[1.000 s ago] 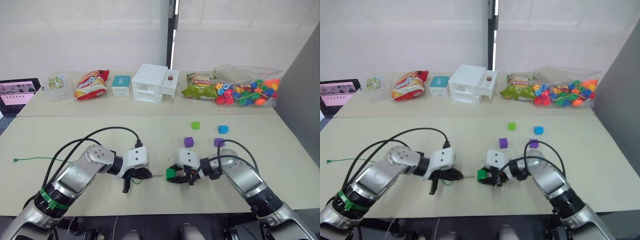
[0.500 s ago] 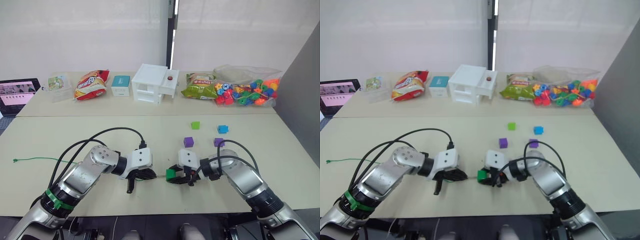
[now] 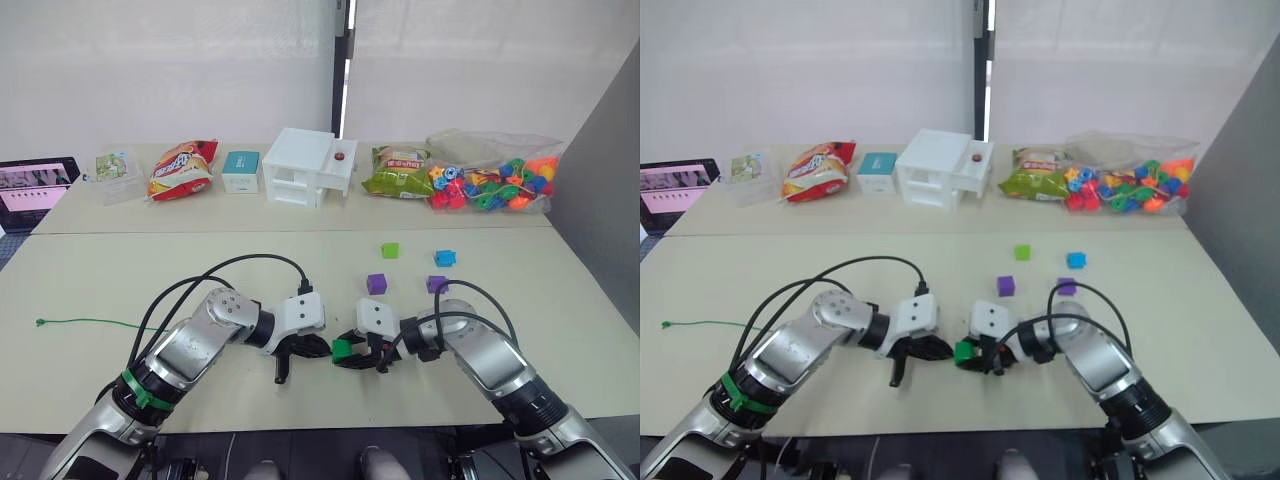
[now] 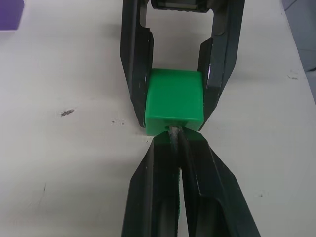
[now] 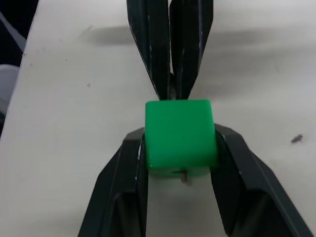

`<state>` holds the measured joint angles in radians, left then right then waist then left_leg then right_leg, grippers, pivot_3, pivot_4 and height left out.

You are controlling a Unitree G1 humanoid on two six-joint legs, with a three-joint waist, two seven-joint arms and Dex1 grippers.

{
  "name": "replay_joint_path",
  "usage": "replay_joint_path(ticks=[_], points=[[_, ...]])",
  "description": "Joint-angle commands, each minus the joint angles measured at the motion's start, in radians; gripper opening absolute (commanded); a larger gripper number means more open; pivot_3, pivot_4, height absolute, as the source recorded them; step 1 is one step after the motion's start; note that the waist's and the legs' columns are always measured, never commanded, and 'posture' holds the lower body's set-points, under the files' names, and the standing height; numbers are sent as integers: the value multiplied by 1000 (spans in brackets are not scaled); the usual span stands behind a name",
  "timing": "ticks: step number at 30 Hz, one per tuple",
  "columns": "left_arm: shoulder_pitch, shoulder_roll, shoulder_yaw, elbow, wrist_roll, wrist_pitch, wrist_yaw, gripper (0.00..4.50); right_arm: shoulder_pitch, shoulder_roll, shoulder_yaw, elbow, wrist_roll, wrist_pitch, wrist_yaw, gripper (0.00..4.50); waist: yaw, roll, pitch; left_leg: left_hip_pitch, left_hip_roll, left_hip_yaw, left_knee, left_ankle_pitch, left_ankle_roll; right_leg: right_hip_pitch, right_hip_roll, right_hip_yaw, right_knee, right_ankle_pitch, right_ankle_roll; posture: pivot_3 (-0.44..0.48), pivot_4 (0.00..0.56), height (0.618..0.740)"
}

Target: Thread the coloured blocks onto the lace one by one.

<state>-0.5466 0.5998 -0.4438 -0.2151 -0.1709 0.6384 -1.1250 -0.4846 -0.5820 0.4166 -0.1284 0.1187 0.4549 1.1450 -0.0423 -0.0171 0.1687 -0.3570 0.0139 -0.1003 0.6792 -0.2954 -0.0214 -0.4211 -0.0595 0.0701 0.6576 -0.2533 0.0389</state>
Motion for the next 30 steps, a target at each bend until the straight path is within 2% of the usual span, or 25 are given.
replay_joint_path(ticks=[1,3,8,11,17,23,26,30], points=[[5,-58,8,-6,-34,-54,5,0,6,16,-3,-19,-3,8,-27,1191,3,0,0,0,0,0,0,0,0,0,0,0,0,0,0,0,150,740],[18,-66,43,2,-57,-78,-7,0,10,18,-3,-22,-2,13,-31,1191,5,0,0,0,0,0,1,0,0,1,0,0,0,0,0,0,150,740],[27,-35,134,7,-89,-112,-34,1643,27,13,-11,-40,0,25,-39,1191,2,0,0,0,0,0,1,0,0,1,0,0,1,0,0,0,150,740],[40,23,193,25,-137,-107,-89,2570,35,10,-14,-44,2,31,-45,1191,-4,0,0,1,0,0,1,0,0,1,0,0,0,0,0,0,150,740],[111,122,232,86,-131,-243,-165,2570,31,6,-18,-37,4,31,-49,1191,-3,0,0,2,0,0,0,0,0,1,0,0,2,0,0,0,150,740],[148,113,245,182,-124,-341,-163,2570,20,7,-21,-30,2,33,-51,1191,-1,0,0,2,0,0,0,0,0,1,0,0,1,0,0,0,150,740],[169,102,207,228,-65,-433,-147,2570,19,6,-25,-35,3,37,-53,1191,-2,0,0,2,0,0,0,0,0,0,0,0,1,0,0,0,150,740],[185,79,194,239,-44,-466,-137,2570,19,4,-28,-41,2,40,-56,1191,-1,0,0,1,0,0,0,0,0,0,0,0,1,0,0,0,150,740]])
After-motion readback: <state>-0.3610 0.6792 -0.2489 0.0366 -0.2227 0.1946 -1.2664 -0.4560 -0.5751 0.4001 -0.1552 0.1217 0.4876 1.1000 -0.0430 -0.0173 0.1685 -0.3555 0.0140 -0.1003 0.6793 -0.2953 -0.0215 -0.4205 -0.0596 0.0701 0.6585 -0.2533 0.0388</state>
